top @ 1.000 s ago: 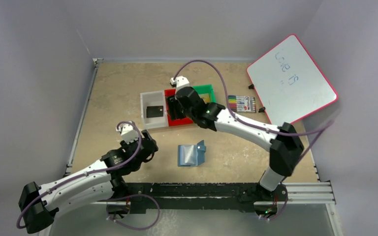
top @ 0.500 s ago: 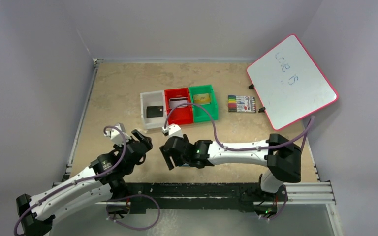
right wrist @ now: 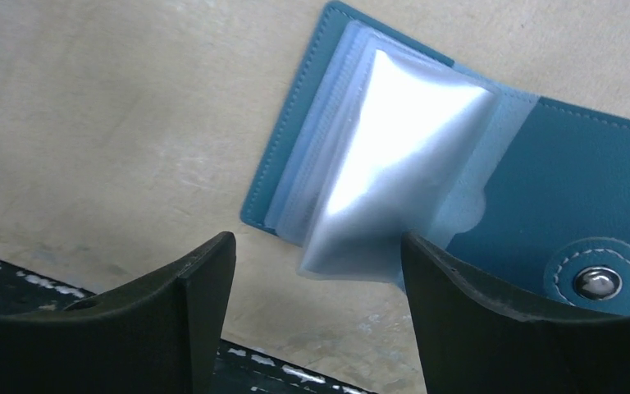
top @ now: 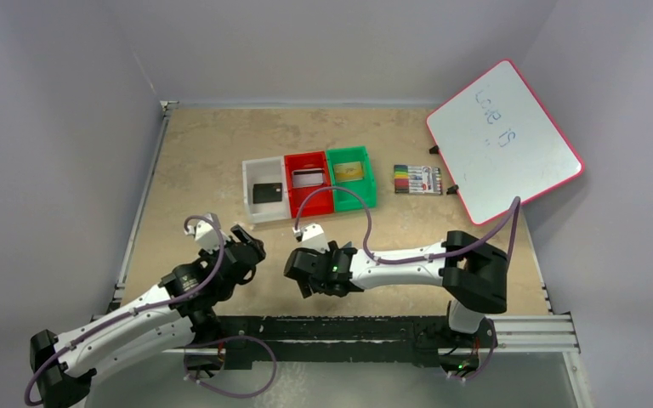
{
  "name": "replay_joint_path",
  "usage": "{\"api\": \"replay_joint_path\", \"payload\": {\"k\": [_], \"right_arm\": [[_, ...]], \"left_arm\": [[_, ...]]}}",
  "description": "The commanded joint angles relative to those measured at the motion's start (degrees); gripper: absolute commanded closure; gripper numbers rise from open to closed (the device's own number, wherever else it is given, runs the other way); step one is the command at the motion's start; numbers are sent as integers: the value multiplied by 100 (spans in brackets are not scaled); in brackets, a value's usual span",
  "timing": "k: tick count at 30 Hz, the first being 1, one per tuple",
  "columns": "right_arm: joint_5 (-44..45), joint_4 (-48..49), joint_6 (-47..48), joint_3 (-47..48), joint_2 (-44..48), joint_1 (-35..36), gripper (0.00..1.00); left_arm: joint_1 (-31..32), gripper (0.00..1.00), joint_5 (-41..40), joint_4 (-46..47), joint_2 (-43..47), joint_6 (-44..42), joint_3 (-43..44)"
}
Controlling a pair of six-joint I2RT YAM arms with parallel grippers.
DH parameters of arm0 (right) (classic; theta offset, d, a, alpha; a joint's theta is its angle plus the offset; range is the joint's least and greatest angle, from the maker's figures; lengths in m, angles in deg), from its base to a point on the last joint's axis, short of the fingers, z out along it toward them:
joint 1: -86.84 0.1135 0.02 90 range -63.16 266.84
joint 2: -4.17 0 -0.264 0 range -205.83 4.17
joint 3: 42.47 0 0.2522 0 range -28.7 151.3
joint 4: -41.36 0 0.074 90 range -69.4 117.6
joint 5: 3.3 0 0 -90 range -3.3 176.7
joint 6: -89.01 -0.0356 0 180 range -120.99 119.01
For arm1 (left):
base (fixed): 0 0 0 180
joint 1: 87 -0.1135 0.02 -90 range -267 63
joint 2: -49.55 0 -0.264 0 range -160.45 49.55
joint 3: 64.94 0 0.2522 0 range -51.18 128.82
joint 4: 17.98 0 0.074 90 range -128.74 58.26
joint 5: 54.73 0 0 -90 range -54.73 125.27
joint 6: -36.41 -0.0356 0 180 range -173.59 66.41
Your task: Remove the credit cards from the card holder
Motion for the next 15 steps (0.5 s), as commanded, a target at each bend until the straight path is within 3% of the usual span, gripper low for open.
{"api": "replay_joint_path", "payload": {"k": [1, 9, 15], "right_arm": [[273, -257, -429, -106, 37, 32, 27], [242, -60, -589, -327, 263, 33, 45], [381, -117, -769, -413, 411, 21, 52]], "left_arm": [[-20, 34, 73, 312, -110, -116, 16], [-19, 34, 119, 388, -146, -127, -37], [-17, 34, 136, 453, -204, -127, -63]]}}
